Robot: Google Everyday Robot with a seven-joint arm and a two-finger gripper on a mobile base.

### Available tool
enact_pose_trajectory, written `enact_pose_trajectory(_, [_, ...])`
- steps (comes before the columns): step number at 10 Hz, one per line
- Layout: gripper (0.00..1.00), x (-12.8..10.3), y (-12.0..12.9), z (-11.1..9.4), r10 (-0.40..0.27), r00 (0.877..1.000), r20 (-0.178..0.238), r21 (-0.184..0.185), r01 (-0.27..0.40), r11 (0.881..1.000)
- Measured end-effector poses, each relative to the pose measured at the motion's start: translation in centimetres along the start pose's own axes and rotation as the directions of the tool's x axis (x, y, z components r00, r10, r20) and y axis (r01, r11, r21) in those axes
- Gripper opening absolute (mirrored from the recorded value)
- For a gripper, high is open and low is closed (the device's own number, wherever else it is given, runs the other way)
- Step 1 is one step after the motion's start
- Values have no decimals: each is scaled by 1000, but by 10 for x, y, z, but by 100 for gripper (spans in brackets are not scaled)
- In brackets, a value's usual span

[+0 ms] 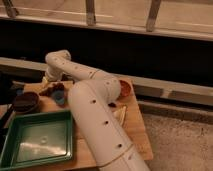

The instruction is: Place grapes in plastic cup

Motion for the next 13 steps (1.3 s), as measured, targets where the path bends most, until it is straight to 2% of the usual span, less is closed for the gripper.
enact_pose_trajectory(3, [70,19,-20,-3,43,999,-10,17,-43,999])
enact_pose_trajectory(9, [68,13,-11,19,59,998,2,-36,-59,998])
enact_pose_trajectory(12, [41,17,0,30,38,999,-12,-61,-38,997])
enact_pose_trajectory(13, [29,19,2,33,33,999,-17,-69,-34,997])
